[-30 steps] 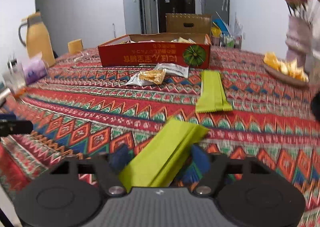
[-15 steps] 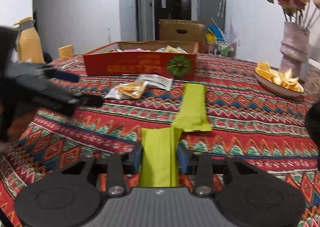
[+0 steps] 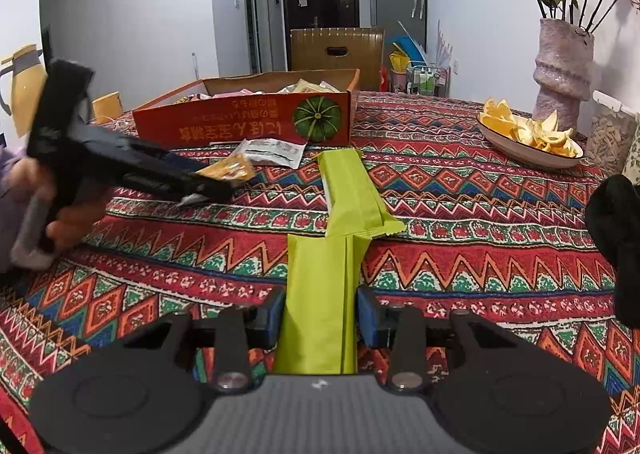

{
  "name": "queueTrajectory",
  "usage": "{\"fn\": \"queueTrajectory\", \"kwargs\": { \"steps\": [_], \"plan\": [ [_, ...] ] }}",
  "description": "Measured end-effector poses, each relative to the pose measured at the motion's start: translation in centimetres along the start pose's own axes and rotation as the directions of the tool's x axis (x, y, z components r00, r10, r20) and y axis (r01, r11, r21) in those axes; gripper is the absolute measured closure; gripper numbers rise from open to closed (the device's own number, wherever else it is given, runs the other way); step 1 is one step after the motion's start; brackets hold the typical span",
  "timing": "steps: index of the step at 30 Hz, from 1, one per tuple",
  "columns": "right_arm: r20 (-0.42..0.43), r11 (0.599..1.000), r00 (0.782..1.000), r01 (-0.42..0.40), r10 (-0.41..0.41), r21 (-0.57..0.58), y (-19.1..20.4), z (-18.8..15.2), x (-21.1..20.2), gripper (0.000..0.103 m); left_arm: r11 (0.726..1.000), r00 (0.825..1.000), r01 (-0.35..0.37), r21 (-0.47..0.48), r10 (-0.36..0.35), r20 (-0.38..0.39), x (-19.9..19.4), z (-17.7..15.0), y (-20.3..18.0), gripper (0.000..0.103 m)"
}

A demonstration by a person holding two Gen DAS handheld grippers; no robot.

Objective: Organize snacks
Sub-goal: 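Grasp a yellow-green stick packet with the right tool while the left tool grasps a biscuit packet, then carry the stick packet and biscuit packet into the box and open both tools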

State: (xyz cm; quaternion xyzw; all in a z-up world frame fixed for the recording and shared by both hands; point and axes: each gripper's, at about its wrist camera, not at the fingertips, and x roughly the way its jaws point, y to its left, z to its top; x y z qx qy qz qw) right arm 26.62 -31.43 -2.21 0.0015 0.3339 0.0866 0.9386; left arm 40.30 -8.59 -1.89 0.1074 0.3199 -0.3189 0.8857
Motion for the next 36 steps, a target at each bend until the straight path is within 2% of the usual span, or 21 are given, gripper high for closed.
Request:
{"fn": "queueTrajectory", "kwargs": {
  "steps": [2, 7, 13, 22, 29, 33, 36],
  "plan": [
    [0.003, 1.000, 1.000, -0.005, 0.005, -0.002, 0.1, 0.0, -0.2, 0.067, 1.000, 1.000, -0.012, -0.025, 0.012, 0.008, -1.7, -0.9, -1.0, 0.058],
    [0.014, 0.999, 0.999, -0.035, 0.035, 0.006, 0.4, -0.5, -1.3, 0.068, 0.984, 0.998, -0.069, -0.164, 0.069, -0.009, -6.7, -3.5, -3.5, 0.060],
    [0.046, 0.998, 0.997, -0.062, 0.061, 0.005, 1.1, -1.2, -3.3, 0.069, 0.931, 0.992, -0.110, -0.349, 0.127, 0.024, -12.8, -6.8, -5.1, 0.060],
    [0.092, 0.995, 0.991, -0.103, 0.102, 0.007, 2.6, -2.0, -5.4, 0.069, 0.931, 0.984, -0.154, -0.331, 0.175, 0.035, -16.7, -8.3, -7.0, 0.060],
    [0.165, 0.989, 0.975, -0.149, 0.148, -0.007, 2.3, 0.8, -6.4, 0.070, 0.930, 0.970, -0.188, -0.317, 0.227, 0.091, -17.4, -5.7, -5.3, 0.060],
    [0.224, 0.987, 0.962, -0.149, 0.159, -0.059, 1.8, 4.6, -5.8, 0.071, 0.926, 0.957, -0.206, -0.317, 0.259, 0.134, -17.1, -2.5, -2.4, 0.060],
    [0.262, 0.986, 0.952, -0.136, 0.158, -0.099, 1.5, 7.9, -4.7, 0.071, 0.921, 0.941, -0.234, -0.312, 0.296, 0.167, -16.2, 0.7, 0.6, 0.060]
  ]
}}
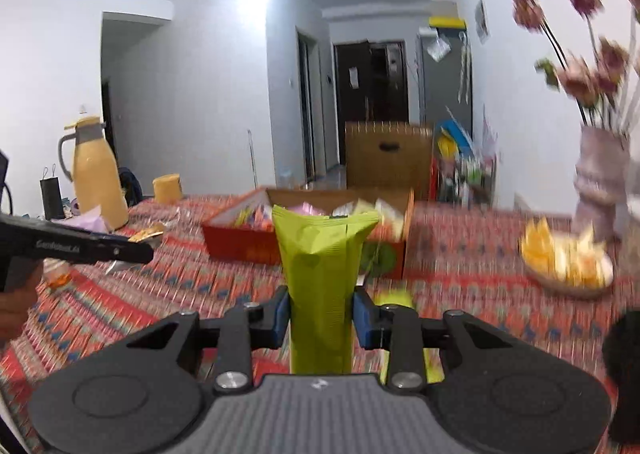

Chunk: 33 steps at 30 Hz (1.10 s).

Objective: Organize snacks
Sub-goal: 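Carry the stick packet and biscuit packet into the box and open both tools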

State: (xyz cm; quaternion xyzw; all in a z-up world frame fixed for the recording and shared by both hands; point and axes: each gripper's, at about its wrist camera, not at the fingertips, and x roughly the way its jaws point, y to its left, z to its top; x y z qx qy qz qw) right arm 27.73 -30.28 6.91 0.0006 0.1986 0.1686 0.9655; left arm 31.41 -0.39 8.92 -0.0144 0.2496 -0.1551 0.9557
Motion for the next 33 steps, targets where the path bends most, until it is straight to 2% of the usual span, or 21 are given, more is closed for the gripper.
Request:
{"fn": "queueTrajectory", "kwargs": {
  "steps": [8, 13, 15, 18, 20, 21, 23, 25, 26, 27, 28, 30, 32, 33],
  "plan": [
    [0.087, 0.999, 0.996, -0.011, 0.014, -0.038, -3.4, 9.3, 8.4, 0.071, 0.998, 0.998, -0.055, -0.040, 0.057, 0.036, 9.5, 8.8, 5.2, 0.060],
    [-0.032, 0.999, 0.999, -0.022, 0.021, -0.034, -5.9, 13.4, 18.2, 0.071, 0.993, 0.994, -0.107, -0.042, 0.107, -0.006, 18.1, 12.7, 7.4, 0.060],
    [-0.125, 0.998, 0.992, 0.011, -0.018, -0.056, -6.6, 13.8, 23.1, 0.071, 0.989, 0.991, -0.133, -0.059, 0.131, -0.042, 21.9, 13.4, 8.3, 0.060],
    [-0.246, 0.998, 0.968, 0.057, -0.056, -0.004, -8.4, 13.2, 29.8, 0.071, 0.974, 0.974, -0.205, -0.093, 0.194, -0.116, 27.0, 13.5, 9.5, 0.059],
    [-0.280, 0.995, 0.956, 0.099, -0.090, 0.017, -9.1, 12.4, 33.0, 0.069, 0.967, 0.966, -0.235, -0.102, 0.221, -0.131, 29.1, 12.9, 9.8, 0.058],
    [-0.285, 0.992, 0.951, 0.123, -0.116, 0.008, -9.2, 12.0, 34.1, 0.067, 0.968, 0.964, -0.238, -0.077, 0.226, -0.143, 29.9, 12.5, 9.8, 0.056],
    [-0.298, 0.986, 0.940, 0.156, -0.166, -0.057, -8.5, 11.2, 35.6, 0.068, 0.973, 0.962, -0.218, -0.073, 0.201, -0.186, 30.8, 12.2, 9.8, 0.050],
    [-0.300, 0.981, 0.934, 0.173, -0.192, -0.090, -8.3, 10.3, 36.4, 0.067, 0.979, 0.974, -0.177, -0.105, 0.159, -0.163, 30.3, 12.2, 10.3, 0.040],
    [-0.308, 0.981, 0.932, 0.172, -0.191, -0.090, -8.2, 10.1, 36.7, 0.067, 0.979, 0.977, -0.175, -0.104, 0.159, -0.144, 30.1, 12.2, 10.3, 0.035],
    [-0.323, 0.981, 0.926, 0.175, -0.194, -0.088, -8.2, 9.9, 37.0, 0.066, 0.978, 0.976, -0.180, -0.102, 0.166, -0.139, 29.9, 12.2, 10.3, 0.034],
    [-0.309, 0.980, 0.930, 0.178, -0.198, -0.091, -8.1, 10.1, 36.8, 0.064, 0.978, 0.977, -0.181, -0.102, 0.167, -0.136, 29.9, 12.2, 10.4, 0.034],
    [-0.292, 0.980, 0.937, 0.174, -0.194, -0.094, -7.8, 10.1, 37.0, 0.051, 0.978, 0.976, -0.177, -0.111, 0.160, -0.146, 30.1, 12.0, 10.5, 0.034],
    [-0.299, 0.979, 0.933, 0.178, -0.201, -0.103, -7.8, 10.0, 37.1, 0.049, 0.979, 0.975, -0.173, -0.105, 0.156, -0.159, 30.5, 12.1, 10.6, 0.034],
    [-0.298, 0.977, 0.932, 0.182, -0.206, -0.108, -7.8, 10.0, 37.0, 0.042, 0.979, 0.975, -0.178, -0.098, 0.162, -0.150, 30.4, 12.1, 10.4, 0.034]
  ]
}}
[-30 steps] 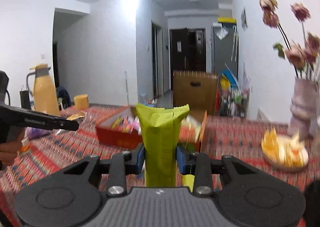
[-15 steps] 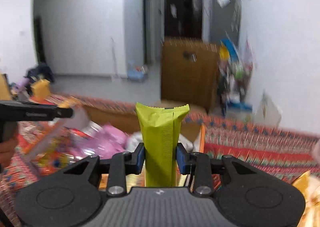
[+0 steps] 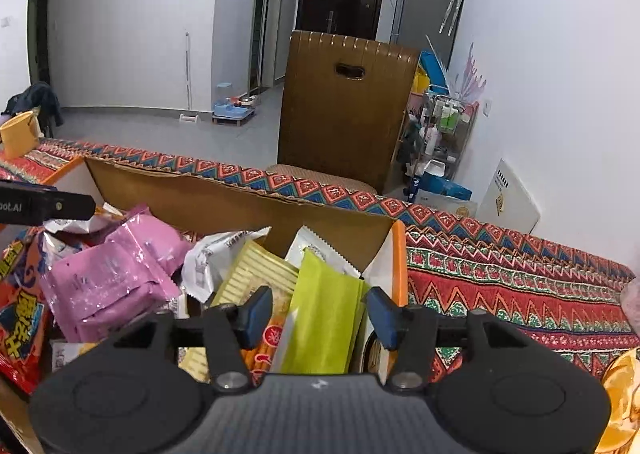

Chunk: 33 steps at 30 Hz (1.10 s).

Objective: Organize snacks
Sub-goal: 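Carry the stick packet and biscuit packet into the box and open both tools, then move both tools back over the last snacks on the table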

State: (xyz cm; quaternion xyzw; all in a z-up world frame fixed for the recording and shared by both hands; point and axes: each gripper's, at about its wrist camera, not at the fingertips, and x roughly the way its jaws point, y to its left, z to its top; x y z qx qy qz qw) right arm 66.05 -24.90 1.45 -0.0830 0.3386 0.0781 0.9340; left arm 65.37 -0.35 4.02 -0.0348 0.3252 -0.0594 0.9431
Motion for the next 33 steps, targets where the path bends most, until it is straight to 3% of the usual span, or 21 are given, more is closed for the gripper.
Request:
{"fn": "queueTrajectory", "kwargs": {
  "steps": [4, 6, 10, 14, 17, 21, 27, 30, 33],
  "plan": [
    [0.030, 0.999, 0.999, -0.035, 0.035, 0.011, 0.1, 0.4, -2.2, 0.022, 1.000, 1.000, -0.024, 0.018, 0.024, 0.014, -1.2, 0.1, 0.0, 0.030],
    [0.059, 1.000, 0.998, -0.027, 0.026, 0.005, -0.1, 0.9, -3.8, 0.020, 1.000, 1.000, -0.023, 0.018, 0.023, 0.015, -2.2, 0.3, -0.2, 0.020],
    [0.113, 0.999, 0.993, -0.037, 0.036, 0.008, -0.2, 1.8, -8.0, 0.015, 0.999, 0.999, -0.018, 0.038, 0.017, 0.027, -6.0, 0.4, -0.7, 0.020],
    [0.165, 0.998, 0.985, -0.056, 0.055, 0.000, -0.6, 2.1, -12.7, 0.010, 0.999, 0.999, -0.013, 0.050, 0.011, 0.038, -11.2, 0.2, -1.6, 0.002],
    [0.201, 0.997, 0.977, -0.074, 0.076, -0.014, -0.7, 1.6, -16.5, 0.010, 0.999, 0.999, 0.016, 0.045, -0.018, 0.041, -16.1, -0.9, -2.2, 0.000],
    [0.260, 0.996, 0.961, -0.089, 0.094, -0.029, -1.0, -0.4, -22.0, 0.000, 0.995, 0.995, 0.019, 0.097, -0.028, 0.093, -22.6, -3.6, -3.8, 0.000],
    [0.343, 0.991, 0.930, -0.127, 0.131, -0.034, -1.2, -5.4, -29.8, 0.000, 0.990, 0.980, 0.056, 0.127, -0.079, 0.185, -31.3, -9.7, -5.2, 0.000],
    [0.372, 0.988, 0.916, -0.147, 0.151, -0.038, -1.2, -8.7, -32.9, 0.000, 0.988, 0.969, 0.009, 0.152, -0.046, 0.241, -34.3, -14.1, -5.7, 0.000],
    [0.384, 0.988, 0.911, -0.156, 0.149, -0.014, -1.2, -12.7, -34.8, 0.000, 0.993, 0.966, -0.027, 0.116, -0.003, 0.257, -36.1, -18.1, -5.2, 0.000]
  ]
}}
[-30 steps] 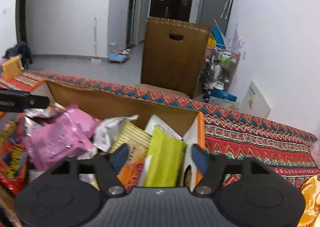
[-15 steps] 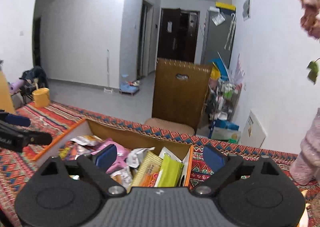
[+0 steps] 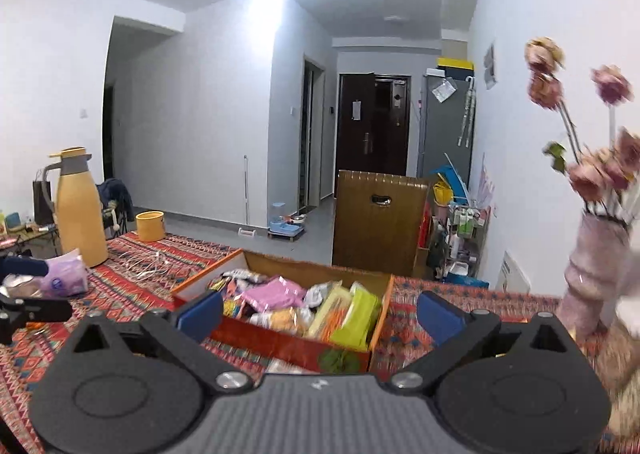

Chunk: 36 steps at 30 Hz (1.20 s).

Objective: Organize snacks
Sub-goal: 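Move both tools back over the last snacks on the table, then grasp the last yellow-green stick packet with the right tool while the left tool grasps a white sachet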

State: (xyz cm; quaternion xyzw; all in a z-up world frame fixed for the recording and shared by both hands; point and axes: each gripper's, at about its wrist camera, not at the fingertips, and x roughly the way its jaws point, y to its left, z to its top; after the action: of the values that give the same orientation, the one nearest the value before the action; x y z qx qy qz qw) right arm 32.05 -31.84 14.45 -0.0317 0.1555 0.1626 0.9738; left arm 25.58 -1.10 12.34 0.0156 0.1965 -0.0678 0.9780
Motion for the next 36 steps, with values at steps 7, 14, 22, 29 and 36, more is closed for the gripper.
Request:
{"fn": "queueTrajectory", "kwargs": {
  "steps": [7, 14, 22, 29, 36],
  "plan": [
    [-0.020, 1.000, 1.000, 0.004, -0.004, -0.011, 2.6, -8.5, -5.1, 0.000, 0.988, 0.996, -0.090, -0.126, 0.085, -0.039, -4.4, -7.2, -0.1, 0.000],
    [-0.132, 0.997, 0.991, -0.001, 0.011, 0.078, 4.9, -17.0, -7.3, 0.000, 0.983, 0.980, -0.164, -0.085, 0.152, -0.132, -5.5, -12.5, -0.4, 0.000],
    [-0.193, 0.996, 0.981, 0.048, -0.033, 0.074, 5.2, -20.2, -8.5, 0.000, 0.984, 0.975, -0.157, -0.081, 0.142, -0.171, -4.7, -12.9, -0.9, 0.000],
    [-0.229, 0.995, 0.972, 0.073, -0.054, 0.072, 3.2, -19.2, -6.4, 0.000, 0.992, 0.974, -0.117, -0.041, 0.106, -0.199, -2.6, -12.6, -2.2, 0.000],
    [-0.267, 0.999, 0.963, 0.042, -0.031, 0.035, 0.1, -15.7, -1.3, 0.003, 0.998, 0.975, -0.070, -0.003, 0.068, -0.213, 1.7, -10.7, -3.1, 0.000]
  ]
}}
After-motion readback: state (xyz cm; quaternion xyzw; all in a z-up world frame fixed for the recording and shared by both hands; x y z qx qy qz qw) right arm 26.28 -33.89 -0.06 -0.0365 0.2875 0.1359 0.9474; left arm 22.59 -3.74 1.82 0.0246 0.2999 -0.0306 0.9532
